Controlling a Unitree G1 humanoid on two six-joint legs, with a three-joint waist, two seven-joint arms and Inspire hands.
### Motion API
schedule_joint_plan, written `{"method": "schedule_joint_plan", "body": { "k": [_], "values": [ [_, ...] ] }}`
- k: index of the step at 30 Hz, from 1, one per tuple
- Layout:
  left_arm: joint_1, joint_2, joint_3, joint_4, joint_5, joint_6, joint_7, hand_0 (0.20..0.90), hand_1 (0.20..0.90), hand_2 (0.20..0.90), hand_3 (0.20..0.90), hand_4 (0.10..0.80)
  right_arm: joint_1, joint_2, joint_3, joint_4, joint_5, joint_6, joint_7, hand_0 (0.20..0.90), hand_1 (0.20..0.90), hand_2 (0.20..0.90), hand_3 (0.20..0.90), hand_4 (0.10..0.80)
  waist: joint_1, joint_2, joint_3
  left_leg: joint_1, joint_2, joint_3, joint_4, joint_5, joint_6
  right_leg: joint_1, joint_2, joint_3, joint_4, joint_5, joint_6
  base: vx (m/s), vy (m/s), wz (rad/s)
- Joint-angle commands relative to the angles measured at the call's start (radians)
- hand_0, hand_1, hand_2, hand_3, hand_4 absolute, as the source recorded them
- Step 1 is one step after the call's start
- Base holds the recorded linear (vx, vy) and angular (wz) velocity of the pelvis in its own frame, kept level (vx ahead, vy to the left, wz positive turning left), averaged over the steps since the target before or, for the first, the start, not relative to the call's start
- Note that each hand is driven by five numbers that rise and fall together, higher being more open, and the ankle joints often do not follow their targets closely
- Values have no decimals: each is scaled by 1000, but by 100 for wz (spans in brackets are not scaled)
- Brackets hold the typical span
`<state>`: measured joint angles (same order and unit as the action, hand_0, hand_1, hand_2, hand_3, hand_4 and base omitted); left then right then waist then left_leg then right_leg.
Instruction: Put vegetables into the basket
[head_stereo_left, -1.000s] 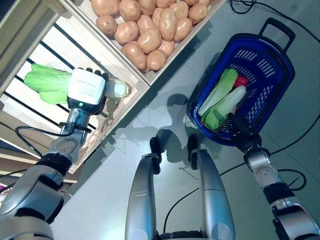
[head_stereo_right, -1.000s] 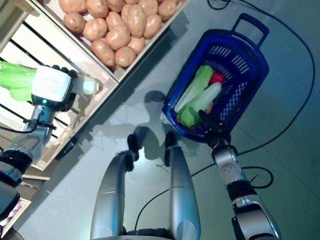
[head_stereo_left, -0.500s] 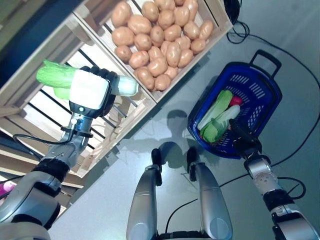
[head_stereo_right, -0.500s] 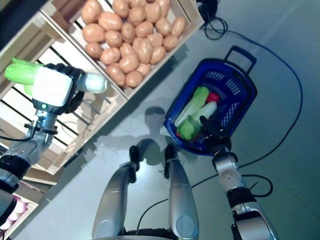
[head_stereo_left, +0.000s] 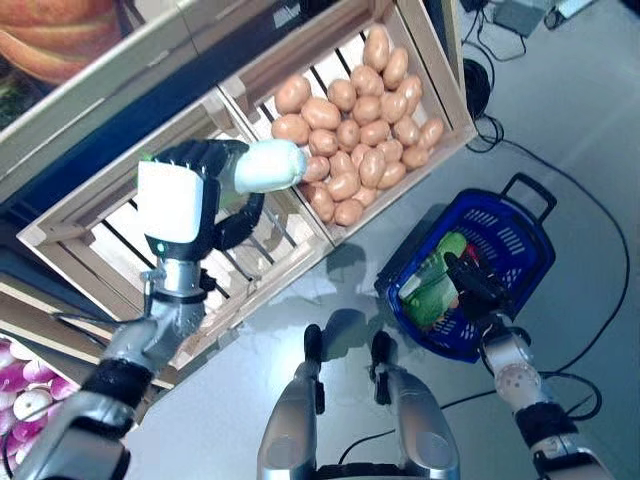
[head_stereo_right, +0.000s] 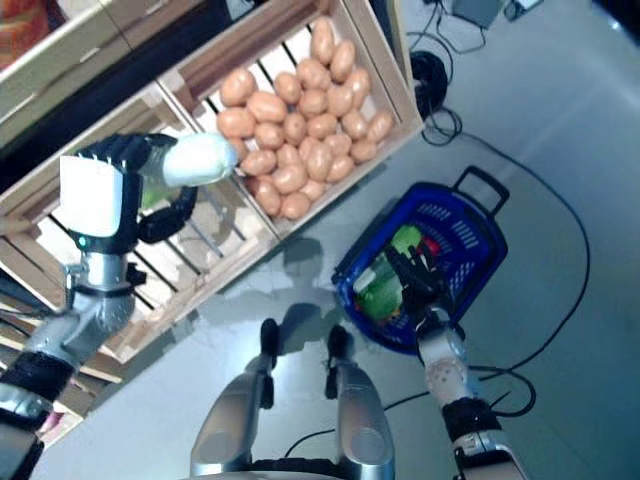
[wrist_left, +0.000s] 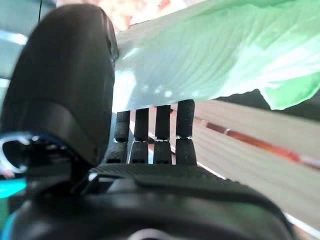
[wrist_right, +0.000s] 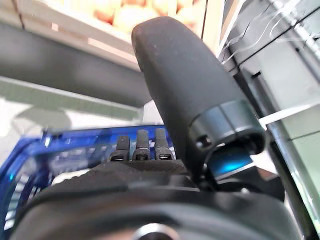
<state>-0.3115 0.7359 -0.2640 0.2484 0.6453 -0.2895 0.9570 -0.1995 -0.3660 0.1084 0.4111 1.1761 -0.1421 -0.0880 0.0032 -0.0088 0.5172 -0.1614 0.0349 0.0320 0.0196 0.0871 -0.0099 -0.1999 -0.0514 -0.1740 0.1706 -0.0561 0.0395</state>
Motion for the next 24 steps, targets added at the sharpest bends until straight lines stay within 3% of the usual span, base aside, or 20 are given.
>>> {"method": "schedule_joint_plan", "body": {
  "k": [1, 4, 7, 8, 10, 14, 17, 24],
  "values": [
    [17, -49, 119, -141, -137, -127, -50, 300, 300, 300, 300, 400, 70, 5, -50, -105, -106, -111, 17, 900, 900, 900, 900, 800, 11, -18, -206, 16, -42, -28, -37, -57, -51, 84, -45, -14, -146, 75, 61, 105, -21, -4],
    [81, -120, 169, -218, -317, -196, -186, 300, 300, 300, 300, 400, 110, 30, -56, -161, -149, -110, 39, 900, 900, 900, 900, 800, 11, -18, -234, 50, -36, -29, -53, -56, -50, 119, -41, -18, -160, 75, 61, 107, -15, 3],
    [124, -187, 181, -246, -536, -185, -309, 300, 300, 300, 300, 400, 130, 44, -56, -197, -185, -111, 51, 900, 900, 900, 900, 800, 12, -20, -255, 66, -38, -33, -48, -62, -48, 142, -40, -17, -170, 76, 62, 84, -18, 0],
    [146, -238, 176, -262, -672, -180, -414, 300, 300, 300, 300, 400, 136, 56, -52, -211, -198, -116, 56, 900, 900, 900, 900, 800, 16, -23, -272, 84, -38, -34, -50, -67, -45, 164, -41, -18, -188, 82, 65, 109, -37, 2],
    [161, -271, 156, -277, -758, -185, -508, 300, 300, 300, 300, 400, 135, 64, -42, -220, -219, -126, 72, 900, 900, 900, 900, 800, 19, -25, -286, 105, -40, -36, -56, -72, -44, 188, -42, -17, -214, 96, 69, 105, -33, 1],
    [195, -306, 120, -314, -896, -134, -638, 300, 300, 300, 300, 400, 144, 82, -24, -266, -202, -121, 133, 900, 900, 900, 900, 800, 22, -27, -312, 143, -37, -26, -67, -76, -42, 220, -47, -17, -246, 120, 76, 123, 4, -3],
    [216, -326, 92, -309, -1028, -47, -765, 300, 300, 300, 300, 400, 156, 74, -19, -323, -156, -95, 242, 900, 900, 900, 900, 800, 17, -26, -340, 172, -33, -12, -80, -79, -38, 239, -45, -14, -248, 118, 78, 118, 14, 0],
    [215, -313, 70, -305, -1107, 27, -879, 300, 300, 300, 300, 400, 158, 34, 7, -404, -117, -44, 417, 900, 900, 900, 900, 800, 15, -24, -368, 208, -36, 0, -84, -94, -31, 269, -47, -10, -254, 113, 83, 88, 0, -2]
  ]
}}
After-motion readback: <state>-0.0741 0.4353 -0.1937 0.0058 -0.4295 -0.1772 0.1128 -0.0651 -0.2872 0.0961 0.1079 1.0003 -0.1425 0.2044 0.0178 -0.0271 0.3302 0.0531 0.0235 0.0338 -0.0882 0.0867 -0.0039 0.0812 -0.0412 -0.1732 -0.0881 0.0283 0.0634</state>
